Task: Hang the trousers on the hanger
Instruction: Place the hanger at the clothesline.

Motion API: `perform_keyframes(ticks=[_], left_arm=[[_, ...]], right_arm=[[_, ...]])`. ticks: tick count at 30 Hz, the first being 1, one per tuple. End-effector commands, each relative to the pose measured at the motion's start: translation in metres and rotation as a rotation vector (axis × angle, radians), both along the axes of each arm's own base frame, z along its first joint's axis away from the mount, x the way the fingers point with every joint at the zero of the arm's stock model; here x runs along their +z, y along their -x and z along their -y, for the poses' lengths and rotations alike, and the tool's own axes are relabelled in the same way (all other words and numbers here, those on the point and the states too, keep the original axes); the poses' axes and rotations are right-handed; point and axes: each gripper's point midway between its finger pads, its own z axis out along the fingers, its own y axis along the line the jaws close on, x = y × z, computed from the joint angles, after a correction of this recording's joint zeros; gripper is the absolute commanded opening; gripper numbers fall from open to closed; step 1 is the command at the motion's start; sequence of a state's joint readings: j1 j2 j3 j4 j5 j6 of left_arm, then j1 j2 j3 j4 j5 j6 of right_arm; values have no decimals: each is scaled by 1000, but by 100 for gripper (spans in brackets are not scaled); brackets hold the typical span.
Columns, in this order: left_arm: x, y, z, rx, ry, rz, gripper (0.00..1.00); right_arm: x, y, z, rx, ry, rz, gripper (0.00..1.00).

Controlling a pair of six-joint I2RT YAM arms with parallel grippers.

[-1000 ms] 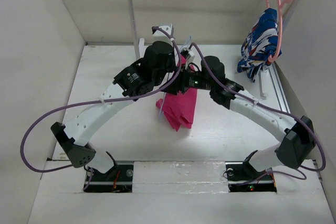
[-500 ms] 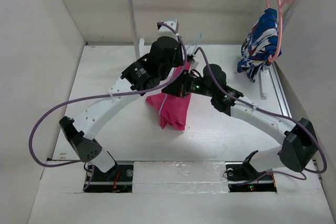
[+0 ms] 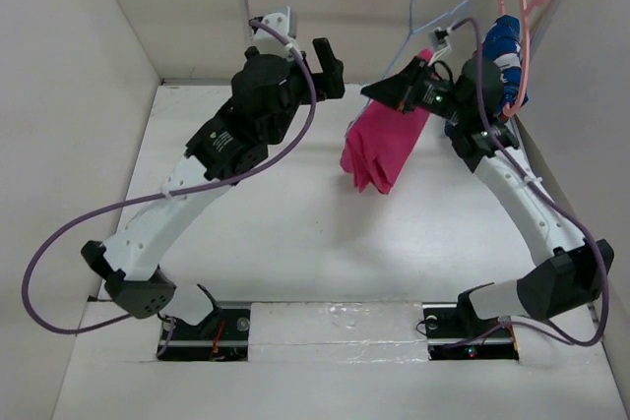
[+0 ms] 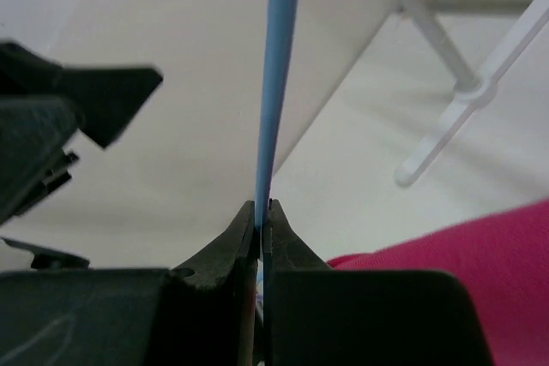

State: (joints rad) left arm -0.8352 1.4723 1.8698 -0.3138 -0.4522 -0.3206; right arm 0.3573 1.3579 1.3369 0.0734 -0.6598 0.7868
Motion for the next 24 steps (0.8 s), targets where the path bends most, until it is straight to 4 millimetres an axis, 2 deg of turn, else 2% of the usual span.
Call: perform_keyframes(ticks=[1, 2, 3, 5, 7, 8, 9, 10, 12, 14, 16, 20, 24], left_arm=[[13, 15, -18, 0, 51, 36, 86], [-11, 16, -13, -16, 32, -7, 86], [-7, 19, -17, -16, 41, 1, 86], [-20, 22, -14, -32, 49, -29, 86], [-38, 25, -10, -53, 43, -65, 86], [-42, 27, -10, -60, 42, -73, 86], [-50, 28, -9, -68, 37, -87, 86], [-54, 29, -9, -75, 35, -93, 86], [-60, 31, -11, -71, 30, -104, 86], [-63, 32, -13, -66, 27, -107, 86], [-63, 34, -17, -60, 27, -104, 86], [-67, 35, -20, -51, 20, -107, 86], [-74, 35, -17, -60, 16, -123, 85]], right_arm=[[90, -3, 24, -5, -70, 296, 0], [87, -23, 29, -9, -72, 289, 0], [87, -24, 29, -9, -72, 289, 0], [100, -37, 39, -20, -97, 296, 0], [93, -59, 39, -1, -119, 273, 0], [105, -64, 43, -3, -125, 300, 0], [103, -72, 42, -4, -129, 293, 0], [95, -86, 44, -9, -141, 259, 0], [103, -94, 47, -14, -162, 283, 0], [96, -109, 50, -25, -182, 250, 0], [99, -112, 49, -13, -205, 255, 0], [87, -129, 47, -16, -226, 227, 0], [82, -137, 46, -16, -246, 221, 0]])
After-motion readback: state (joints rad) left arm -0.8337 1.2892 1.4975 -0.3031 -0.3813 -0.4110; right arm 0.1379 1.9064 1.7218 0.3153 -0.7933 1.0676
